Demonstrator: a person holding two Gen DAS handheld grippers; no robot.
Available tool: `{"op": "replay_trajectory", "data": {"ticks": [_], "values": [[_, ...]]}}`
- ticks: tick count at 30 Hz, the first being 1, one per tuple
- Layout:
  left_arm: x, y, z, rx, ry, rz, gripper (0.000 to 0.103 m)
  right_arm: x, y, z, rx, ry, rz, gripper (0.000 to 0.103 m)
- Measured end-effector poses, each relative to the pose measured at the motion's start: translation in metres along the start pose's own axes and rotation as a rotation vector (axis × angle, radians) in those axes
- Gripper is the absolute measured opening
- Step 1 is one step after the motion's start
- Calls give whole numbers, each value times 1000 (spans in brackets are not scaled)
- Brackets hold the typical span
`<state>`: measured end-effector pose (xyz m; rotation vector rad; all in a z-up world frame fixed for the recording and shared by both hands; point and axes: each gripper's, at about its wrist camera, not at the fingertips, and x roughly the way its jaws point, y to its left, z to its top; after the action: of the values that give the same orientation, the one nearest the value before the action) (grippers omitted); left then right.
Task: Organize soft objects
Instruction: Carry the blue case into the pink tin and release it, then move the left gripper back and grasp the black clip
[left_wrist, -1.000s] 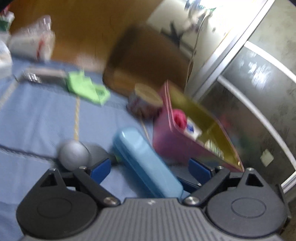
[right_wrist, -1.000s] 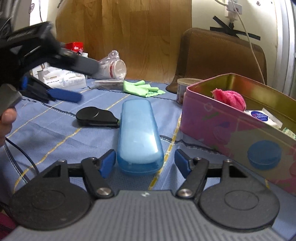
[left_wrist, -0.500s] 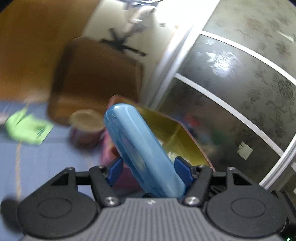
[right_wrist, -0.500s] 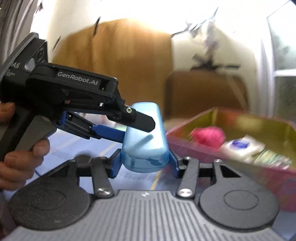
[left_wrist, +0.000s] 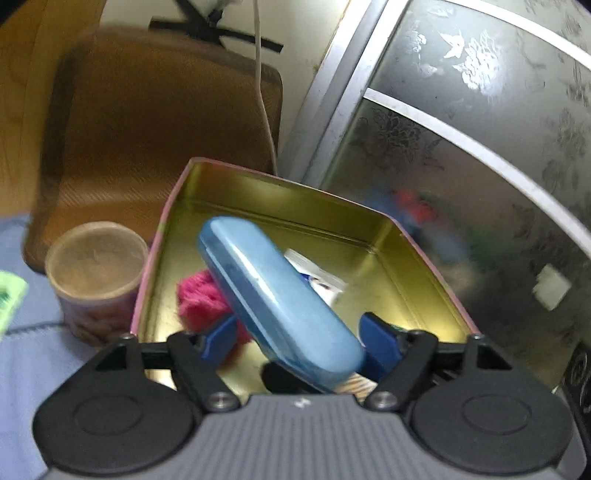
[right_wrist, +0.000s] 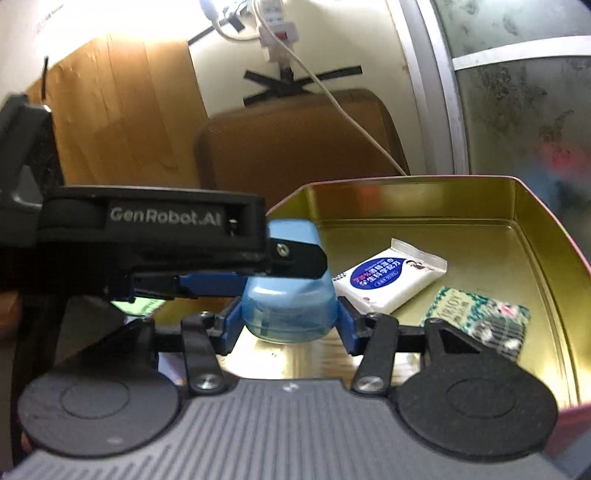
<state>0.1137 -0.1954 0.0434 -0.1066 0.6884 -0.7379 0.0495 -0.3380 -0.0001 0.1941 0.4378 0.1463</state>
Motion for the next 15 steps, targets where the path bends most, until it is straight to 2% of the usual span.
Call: {"op": "replay_trajectory", "data": {"ticks": [2, 4, 5, 6, 9, 12, 15], "values": [[-9, -4, -2, 31, -43, 26, 89, 14, 5, 1, -1, 14, -7, 56], [-25, -6, -2, 47, -92, 30, 89, 21, 3, 2, 21, 14, -3, 67], [-35, -6, -2, 50, -122, 33, 89, 21, 3, 1, 36, 4, -4, 79], [-43, -7, -1, 51, -148, 38, 91, 18, 3, 0, 59, -16, -8, 86], [-78, -4, -5, 45, -241, 43, 95, -1, 7, -2, 89, -103, -10, 86], [-111, 5, -17, 24, -310, 50, 97, -26, 18, -11, 63, -205, -42, 87], [-139, 23, -34, 13, -344, 99, 98, -48, 33, -21, 27, -279, -40, 87]]}}
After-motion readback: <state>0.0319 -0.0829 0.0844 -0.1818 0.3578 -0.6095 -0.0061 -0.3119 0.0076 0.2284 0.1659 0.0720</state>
